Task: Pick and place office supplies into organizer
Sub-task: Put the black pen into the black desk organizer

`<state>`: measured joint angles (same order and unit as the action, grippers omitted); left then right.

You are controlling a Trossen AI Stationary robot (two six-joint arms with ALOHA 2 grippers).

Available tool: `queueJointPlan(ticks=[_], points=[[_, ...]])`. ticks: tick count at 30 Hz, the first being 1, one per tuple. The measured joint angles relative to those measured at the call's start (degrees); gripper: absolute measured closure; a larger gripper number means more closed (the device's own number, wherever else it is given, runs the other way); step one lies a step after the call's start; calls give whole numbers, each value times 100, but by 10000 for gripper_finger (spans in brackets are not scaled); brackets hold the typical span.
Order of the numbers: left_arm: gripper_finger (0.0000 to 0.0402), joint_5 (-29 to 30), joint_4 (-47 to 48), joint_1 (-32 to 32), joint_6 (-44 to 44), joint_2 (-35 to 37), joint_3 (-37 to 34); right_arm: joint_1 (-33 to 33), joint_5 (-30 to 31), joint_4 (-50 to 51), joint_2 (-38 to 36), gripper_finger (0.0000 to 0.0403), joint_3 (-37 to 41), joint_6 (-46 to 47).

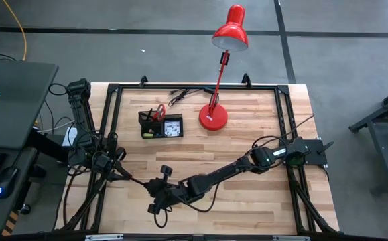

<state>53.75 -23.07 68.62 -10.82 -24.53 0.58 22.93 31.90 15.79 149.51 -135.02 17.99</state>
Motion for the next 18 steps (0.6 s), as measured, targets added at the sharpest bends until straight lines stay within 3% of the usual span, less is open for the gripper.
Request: queueJointPlan(ticks=[5, 13, 18], points=[[361, -15, -79, 0, -12, 0, 0, -4, -92, -3, 0, 376, -2, -34], [394, -19, -87, 0, -29, 0, -2, -4, -162, 15, 0, 361, -2, -10], [386, 8, -133, 0, -46, 5, -2, 13, -338, 203, -2, 353, -2, 127]])
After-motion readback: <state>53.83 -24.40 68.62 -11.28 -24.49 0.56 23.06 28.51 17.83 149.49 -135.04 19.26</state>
